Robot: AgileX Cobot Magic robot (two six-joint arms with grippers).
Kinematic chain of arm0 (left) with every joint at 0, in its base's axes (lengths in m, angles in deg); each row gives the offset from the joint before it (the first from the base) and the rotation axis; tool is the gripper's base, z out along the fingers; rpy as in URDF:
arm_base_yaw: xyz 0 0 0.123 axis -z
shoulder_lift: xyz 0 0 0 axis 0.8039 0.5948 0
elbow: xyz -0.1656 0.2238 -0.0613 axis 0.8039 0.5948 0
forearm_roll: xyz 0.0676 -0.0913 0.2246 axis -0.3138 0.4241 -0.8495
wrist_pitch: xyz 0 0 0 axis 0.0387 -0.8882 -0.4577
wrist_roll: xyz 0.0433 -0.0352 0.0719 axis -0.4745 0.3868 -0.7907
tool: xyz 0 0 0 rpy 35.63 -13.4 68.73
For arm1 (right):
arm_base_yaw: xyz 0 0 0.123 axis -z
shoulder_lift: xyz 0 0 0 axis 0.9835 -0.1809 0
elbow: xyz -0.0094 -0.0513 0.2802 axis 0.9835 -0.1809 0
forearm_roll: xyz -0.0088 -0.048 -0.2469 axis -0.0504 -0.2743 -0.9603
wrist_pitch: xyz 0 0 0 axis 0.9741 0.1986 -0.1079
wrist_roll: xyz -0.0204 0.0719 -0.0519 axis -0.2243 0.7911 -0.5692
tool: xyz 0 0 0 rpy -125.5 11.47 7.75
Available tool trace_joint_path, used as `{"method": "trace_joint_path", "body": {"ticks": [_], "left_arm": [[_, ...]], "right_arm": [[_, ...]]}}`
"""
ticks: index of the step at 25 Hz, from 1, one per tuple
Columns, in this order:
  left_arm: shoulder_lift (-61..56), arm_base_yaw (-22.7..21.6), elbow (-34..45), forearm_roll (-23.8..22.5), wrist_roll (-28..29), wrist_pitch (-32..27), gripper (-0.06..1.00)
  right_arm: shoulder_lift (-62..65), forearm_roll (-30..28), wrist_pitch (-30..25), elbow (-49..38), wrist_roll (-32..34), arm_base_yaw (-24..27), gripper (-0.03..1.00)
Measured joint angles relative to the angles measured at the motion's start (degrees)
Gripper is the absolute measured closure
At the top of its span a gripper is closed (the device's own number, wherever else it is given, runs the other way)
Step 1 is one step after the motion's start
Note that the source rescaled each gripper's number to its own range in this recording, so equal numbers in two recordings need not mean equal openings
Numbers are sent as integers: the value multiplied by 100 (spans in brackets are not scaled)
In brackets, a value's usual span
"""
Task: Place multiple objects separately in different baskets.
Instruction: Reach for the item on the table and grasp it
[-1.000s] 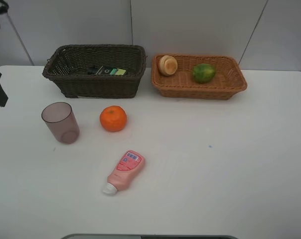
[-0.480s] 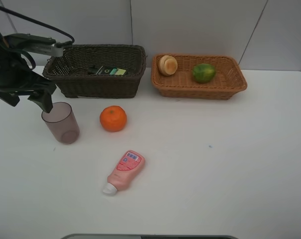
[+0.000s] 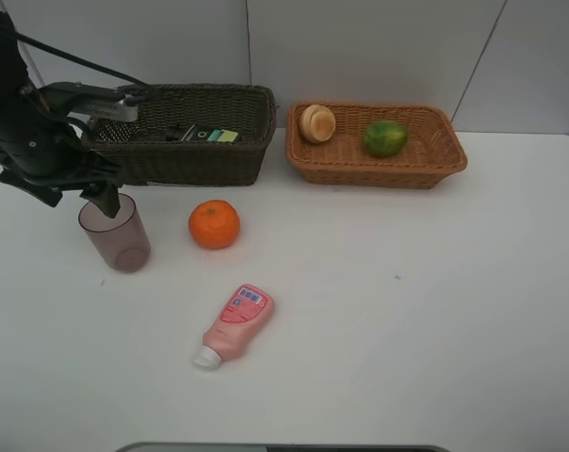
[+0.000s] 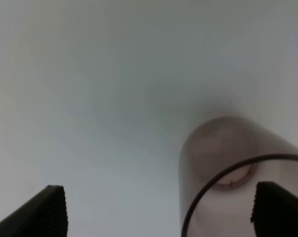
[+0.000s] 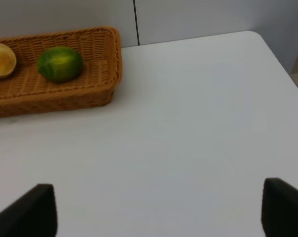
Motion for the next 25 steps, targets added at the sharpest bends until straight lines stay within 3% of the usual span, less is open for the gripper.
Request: {"method": "trace_joint_path", "body": {"ticks": [18,20,22,25], "left_arm": [[861,0,122,188,0,692,0],[865,0,122,193,0,703,9],[865,0,122,193,0,716,26],[870,0,122,193,0,716,61]], "right_arm": [[0,0,0,0,0,0,22],[0,0,0,0,0,0,22],[0,0,0,0,0,0,22],[0,0,0,0,0,0,22]]}}
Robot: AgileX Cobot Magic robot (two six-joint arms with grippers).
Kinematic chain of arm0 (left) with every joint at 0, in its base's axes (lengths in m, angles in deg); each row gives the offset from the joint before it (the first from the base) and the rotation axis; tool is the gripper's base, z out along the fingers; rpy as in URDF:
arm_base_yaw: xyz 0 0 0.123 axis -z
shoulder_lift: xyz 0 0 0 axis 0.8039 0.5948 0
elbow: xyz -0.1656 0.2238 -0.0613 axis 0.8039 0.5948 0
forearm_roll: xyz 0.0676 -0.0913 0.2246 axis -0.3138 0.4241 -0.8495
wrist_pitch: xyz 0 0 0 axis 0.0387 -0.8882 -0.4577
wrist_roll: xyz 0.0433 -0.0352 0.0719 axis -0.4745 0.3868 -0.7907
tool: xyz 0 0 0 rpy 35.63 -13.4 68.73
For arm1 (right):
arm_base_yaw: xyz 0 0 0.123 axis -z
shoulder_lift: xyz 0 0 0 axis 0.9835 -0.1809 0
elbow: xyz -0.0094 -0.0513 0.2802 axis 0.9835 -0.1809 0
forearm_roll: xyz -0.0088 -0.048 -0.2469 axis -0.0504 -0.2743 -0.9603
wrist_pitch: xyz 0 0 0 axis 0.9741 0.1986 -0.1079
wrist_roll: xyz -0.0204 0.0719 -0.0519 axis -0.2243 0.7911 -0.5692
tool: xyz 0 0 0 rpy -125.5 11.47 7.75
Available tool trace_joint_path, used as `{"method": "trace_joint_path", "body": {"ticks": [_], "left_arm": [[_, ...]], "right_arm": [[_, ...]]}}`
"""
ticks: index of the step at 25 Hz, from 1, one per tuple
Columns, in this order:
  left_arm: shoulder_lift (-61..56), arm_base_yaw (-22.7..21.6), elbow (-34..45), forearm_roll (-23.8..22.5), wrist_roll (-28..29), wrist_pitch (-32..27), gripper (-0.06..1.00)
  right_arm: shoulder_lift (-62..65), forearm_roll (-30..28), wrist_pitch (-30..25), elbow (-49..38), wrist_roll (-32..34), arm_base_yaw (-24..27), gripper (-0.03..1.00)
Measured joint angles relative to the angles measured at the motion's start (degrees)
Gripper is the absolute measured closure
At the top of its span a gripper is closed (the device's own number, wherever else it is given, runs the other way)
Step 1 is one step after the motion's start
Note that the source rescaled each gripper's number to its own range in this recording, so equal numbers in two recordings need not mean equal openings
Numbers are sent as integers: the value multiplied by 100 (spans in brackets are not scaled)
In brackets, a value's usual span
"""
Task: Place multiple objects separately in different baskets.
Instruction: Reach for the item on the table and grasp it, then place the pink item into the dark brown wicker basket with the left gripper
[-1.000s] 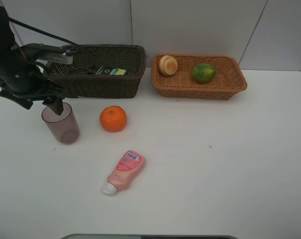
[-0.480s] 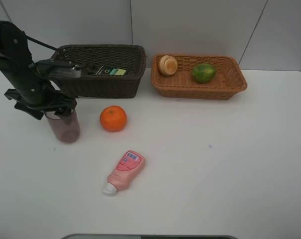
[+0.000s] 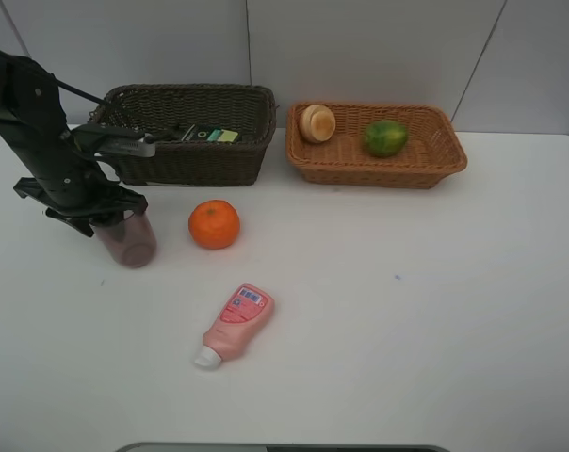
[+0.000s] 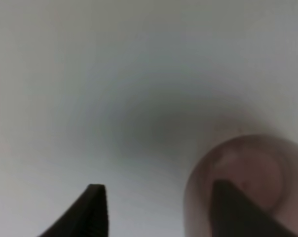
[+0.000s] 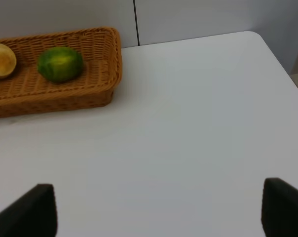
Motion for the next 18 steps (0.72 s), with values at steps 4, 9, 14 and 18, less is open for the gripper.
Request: {"method": "trace_joint_path", "body": {"ticks": [4,9,14,18], "left_arm": [[0,0,0,6,0,3,94],[0,0,0,6,0,3,94],[0,0,0,-6,0,3,94],[0,0,0,-11,0,3,94]], "right_arm": [[0,0,0,0,0,0,22],[0,0,0,0,0,0,22],[0,0,0,0,0,0,22],[0,0,0,0,0,0,22]]}}
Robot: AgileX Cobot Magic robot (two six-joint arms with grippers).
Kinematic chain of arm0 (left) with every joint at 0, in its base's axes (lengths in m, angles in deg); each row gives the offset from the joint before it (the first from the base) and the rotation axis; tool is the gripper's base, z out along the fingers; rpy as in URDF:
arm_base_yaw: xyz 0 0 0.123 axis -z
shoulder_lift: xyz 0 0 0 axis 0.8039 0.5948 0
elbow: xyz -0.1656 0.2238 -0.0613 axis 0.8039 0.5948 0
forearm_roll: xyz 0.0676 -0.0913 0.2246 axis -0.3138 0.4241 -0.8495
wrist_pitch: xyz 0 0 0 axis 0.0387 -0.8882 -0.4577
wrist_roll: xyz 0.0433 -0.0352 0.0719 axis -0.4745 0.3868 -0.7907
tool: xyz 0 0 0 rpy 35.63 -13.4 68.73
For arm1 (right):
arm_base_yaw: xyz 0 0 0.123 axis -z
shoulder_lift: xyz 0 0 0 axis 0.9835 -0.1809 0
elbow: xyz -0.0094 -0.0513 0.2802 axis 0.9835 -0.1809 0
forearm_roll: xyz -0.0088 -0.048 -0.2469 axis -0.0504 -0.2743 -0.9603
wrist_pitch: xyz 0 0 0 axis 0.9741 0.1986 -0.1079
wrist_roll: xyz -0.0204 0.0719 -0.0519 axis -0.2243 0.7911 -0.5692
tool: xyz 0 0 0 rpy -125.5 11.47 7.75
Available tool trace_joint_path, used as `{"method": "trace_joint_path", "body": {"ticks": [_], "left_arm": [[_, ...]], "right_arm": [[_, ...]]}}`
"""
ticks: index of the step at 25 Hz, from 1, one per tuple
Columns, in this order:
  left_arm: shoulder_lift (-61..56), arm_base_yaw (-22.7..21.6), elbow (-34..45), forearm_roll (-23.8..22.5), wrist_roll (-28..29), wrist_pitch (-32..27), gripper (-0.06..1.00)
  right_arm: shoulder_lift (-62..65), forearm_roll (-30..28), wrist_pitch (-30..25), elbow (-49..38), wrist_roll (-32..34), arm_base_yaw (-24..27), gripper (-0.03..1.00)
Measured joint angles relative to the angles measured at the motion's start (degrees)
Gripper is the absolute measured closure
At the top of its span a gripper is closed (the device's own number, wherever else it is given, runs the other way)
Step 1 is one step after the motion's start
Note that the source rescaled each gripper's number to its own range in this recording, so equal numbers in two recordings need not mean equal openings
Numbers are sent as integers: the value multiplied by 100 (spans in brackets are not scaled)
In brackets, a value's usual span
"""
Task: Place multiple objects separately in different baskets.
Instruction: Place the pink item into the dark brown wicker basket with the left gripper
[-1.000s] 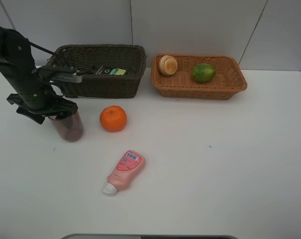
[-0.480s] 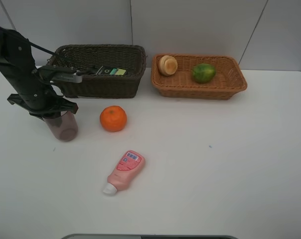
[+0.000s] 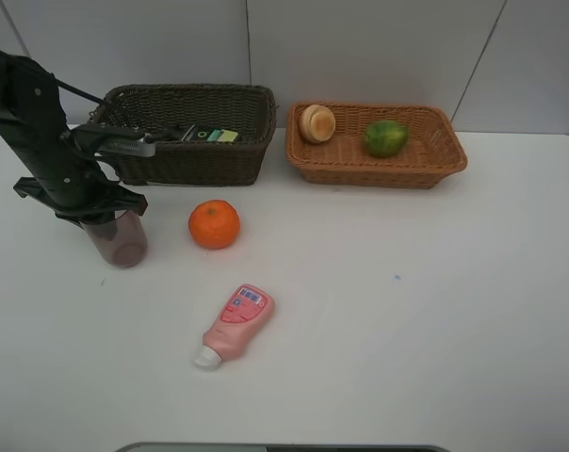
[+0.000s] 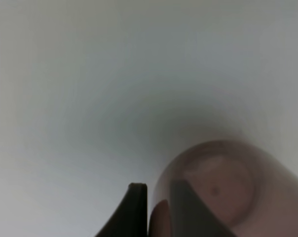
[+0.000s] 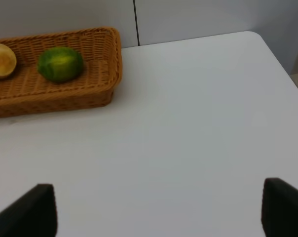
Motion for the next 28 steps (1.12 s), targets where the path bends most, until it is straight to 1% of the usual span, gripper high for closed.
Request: {"method": "trace_joint_path", "body": {"ticks": [10,14,20,25,28], "left_arm": [[0,0,0,-15,0,87,94],[-199,0,-36,-15,0,62,94],[-834,0,-602,-15,333,-635,94],[-999,0,-1470,-15,635,-1421,94],[-984,0,-2016,-147,795,-1627,94]], "right_arm": [[0,0,0,0,0,0,22],[0,0,0,0,0,0,22],[0,0,0,0,0,0,22],[0,0,0,0,0,0,22],[0,0,0,0,0,0,22]]}}
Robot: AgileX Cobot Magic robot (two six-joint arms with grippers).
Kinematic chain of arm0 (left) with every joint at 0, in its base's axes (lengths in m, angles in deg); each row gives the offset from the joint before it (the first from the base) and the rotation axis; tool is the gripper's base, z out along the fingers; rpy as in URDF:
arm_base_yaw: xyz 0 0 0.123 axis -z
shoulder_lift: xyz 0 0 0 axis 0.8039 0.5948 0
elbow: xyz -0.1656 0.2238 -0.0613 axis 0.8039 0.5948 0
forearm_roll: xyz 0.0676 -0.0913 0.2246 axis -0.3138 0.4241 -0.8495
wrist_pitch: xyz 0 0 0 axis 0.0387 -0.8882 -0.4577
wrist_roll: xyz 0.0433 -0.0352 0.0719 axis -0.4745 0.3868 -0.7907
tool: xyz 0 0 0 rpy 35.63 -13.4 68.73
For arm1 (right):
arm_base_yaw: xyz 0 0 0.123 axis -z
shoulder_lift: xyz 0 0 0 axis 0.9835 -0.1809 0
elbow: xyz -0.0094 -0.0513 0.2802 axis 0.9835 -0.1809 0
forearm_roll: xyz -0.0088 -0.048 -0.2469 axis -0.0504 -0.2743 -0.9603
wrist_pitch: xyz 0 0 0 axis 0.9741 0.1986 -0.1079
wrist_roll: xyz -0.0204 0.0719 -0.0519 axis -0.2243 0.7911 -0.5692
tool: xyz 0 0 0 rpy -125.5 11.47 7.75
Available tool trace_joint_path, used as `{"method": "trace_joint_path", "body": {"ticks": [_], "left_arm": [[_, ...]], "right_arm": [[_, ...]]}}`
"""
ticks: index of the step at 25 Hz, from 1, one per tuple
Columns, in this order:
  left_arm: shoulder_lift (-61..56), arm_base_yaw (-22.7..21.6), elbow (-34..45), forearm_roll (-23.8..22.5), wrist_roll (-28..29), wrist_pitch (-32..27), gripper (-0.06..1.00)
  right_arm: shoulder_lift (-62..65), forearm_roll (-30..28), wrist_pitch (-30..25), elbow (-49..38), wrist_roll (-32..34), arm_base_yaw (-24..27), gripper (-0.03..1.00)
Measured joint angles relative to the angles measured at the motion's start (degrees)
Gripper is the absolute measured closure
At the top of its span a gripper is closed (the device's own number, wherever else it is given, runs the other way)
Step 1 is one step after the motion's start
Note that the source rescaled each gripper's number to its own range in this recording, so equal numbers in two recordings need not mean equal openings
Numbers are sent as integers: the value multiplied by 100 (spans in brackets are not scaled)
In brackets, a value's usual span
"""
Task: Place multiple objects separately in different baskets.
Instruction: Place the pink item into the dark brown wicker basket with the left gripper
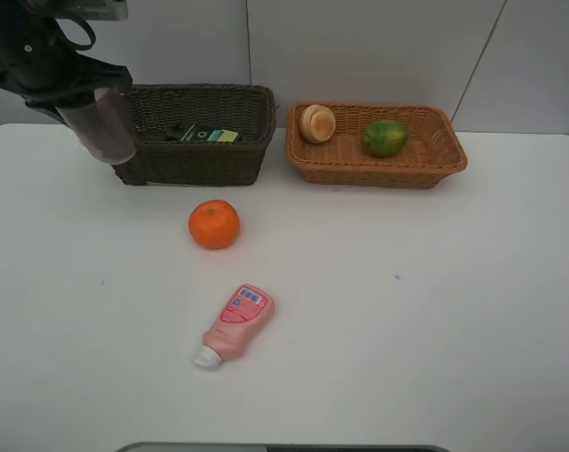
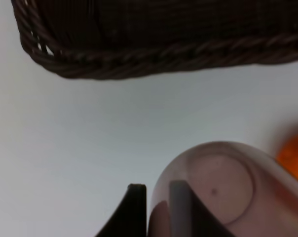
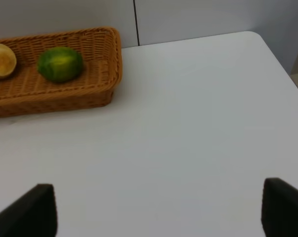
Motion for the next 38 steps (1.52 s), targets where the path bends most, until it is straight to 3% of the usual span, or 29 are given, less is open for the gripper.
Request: {"method": "trace_joint_path", "body": {"ticks": [9,17,38], "left_arm": [[909,0,-1458,-798,757,123,94],[1632,0,-1702,-1418,1276,797,94],[2630,0,-1711,-1456,1325,1453,94]], "right_arm": [[0,0,0,0,0,0,22],[0,0,0,0,0,0,22],[0,0,0,0,0,0,22]]}}
